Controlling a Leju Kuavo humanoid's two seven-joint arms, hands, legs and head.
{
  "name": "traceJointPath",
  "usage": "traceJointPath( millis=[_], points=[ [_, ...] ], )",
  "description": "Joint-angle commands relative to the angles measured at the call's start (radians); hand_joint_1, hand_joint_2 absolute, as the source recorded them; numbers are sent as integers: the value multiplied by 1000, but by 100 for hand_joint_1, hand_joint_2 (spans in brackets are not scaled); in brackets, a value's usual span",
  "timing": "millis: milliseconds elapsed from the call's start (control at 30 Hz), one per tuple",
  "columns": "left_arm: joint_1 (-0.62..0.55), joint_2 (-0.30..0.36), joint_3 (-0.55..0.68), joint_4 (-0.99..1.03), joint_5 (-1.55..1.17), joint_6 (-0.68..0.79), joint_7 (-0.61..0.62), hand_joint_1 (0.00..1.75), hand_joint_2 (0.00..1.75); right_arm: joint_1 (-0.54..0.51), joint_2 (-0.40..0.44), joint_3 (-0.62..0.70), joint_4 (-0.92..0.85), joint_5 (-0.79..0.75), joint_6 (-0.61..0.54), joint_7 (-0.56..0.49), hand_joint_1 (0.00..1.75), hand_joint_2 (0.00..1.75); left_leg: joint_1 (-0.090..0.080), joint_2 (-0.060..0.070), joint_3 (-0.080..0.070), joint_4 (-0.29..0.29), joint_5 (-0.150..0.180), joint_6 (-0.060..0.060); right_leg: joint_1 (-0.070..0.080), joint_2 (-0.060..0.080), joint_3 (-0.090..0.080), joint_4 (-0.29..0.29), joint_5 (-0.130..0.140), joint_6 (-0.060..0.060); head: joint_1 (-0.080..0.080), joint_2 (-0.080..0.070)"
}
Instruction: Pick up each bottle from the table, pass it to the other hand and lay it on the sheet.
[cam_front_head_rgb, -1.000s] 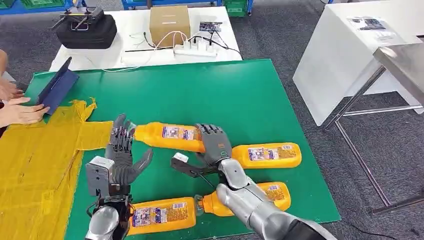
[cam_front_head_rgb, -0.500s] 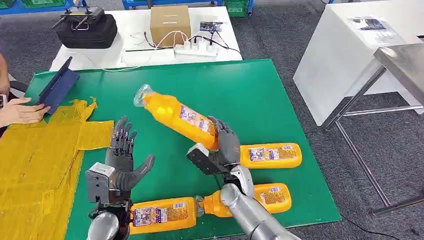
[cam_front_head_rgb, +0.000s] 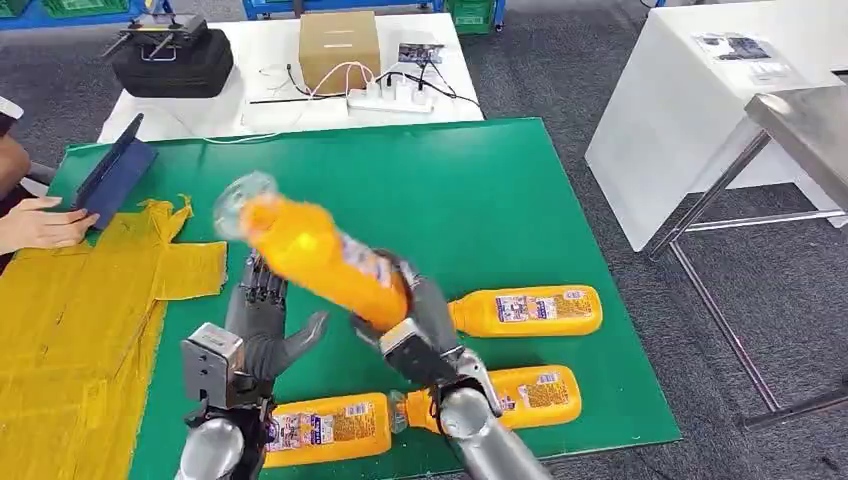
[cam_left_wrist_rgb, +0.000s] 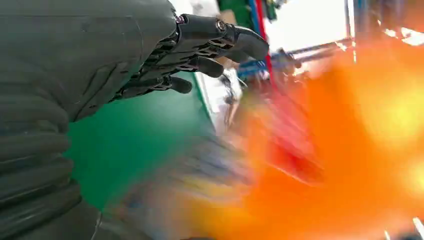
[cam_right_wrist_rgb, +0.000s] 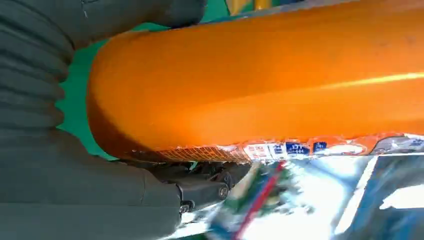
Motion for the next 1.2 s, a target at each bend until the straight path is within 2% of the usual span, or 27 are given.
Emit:
traceJointPath(
  millis=[33, 233, 267, 300, 767, 867, 900, 1033, 1167, 1200],
  points=[
    [-102, 37, -73, 59, -4, -11, 13, 0, 175, -51, -38, 191, 121, 78, -18, -25, 175, 175, 0, -1, 6, -1, -2, 1, 0, -1, 6, -1, -2, -2, 0, 0],
    [-120, 32, -81, 60, 28, -34, 6, 0, 175, -81, -34, 270, 198, 165, -41, 5, 175, 175, 0, -1, 4, -1, -1, 0, 0, -2, 4, -1, -1, -2, 0, 0],
    [-120, 28, -79, 56, 38, -33, 2, 52, 175, -84, -32, 272, 206, 163, -42, 5, 175, 175, 0, -1, 3, -1, 0, 0, 0, -2, 3, -1, -1, -2, 0, 0],
    [-116, 25, -74, 45, 51, -24, -11, 175, 175, -88, -29, 274, 221, 157, -45, 3, 175, 175, 0, -2, 5, -1, -1, 1, 0, -2, 6, -1, -2, -3, 0, 0],
    [-102, 23, -52, 11, 76, 17, -38, 175, 175, -86, -26, 260, 233, 132, -51, 11, 175, 175, 0, -2, 4, 0, -1, 1, 0, -2, 4, -1, -2, -2, 0, 0],
    [-102, 23, -52, 11, 76, 17, -38, 175, 175, -86, -26, 260, 233, 132, -51, 11, 175, 175, 0, -3, 11, 0, -4, 1, 0, -3, 11, 0, -5, -5, 0, 0],
    [-102, 23, -52, 11, 76, 17, -38, 175, 175, -86, -26, 260, 233, 132, -51, 11, 175, 175, 0, -2, 4, 0, -1, 0, 1, -2, 5, -1, -2, -2, 0, 0],
    [-102, 23, -52, 11, 76, 17, -38, 175, 175, -86, -26, 260, 233, 132, -51, 11, 175, 175, 0, -2, 2, -1, 0, 0, 0, -2, 2, -1, -1, -2, 0, 0],
    [-95, 23, -43, 5, 67, 51, -49, 175, 175, -71, -22, 236, 210, 104, -56, 15, 175, 175, 0, -2, 7, 0, -3, 1, 1, -2, 7, -1, -4, -3, 0, 0],
    [-95, 30, -44, 1, 40, 76, -52, 175, 175, -58, -19, 218, 189, 85, -62, 20, 68, 175, 0, -2, 3, 0, -1, 1, 0, -2, 4, -1, -2, -2, 0, 0]
  ],
)
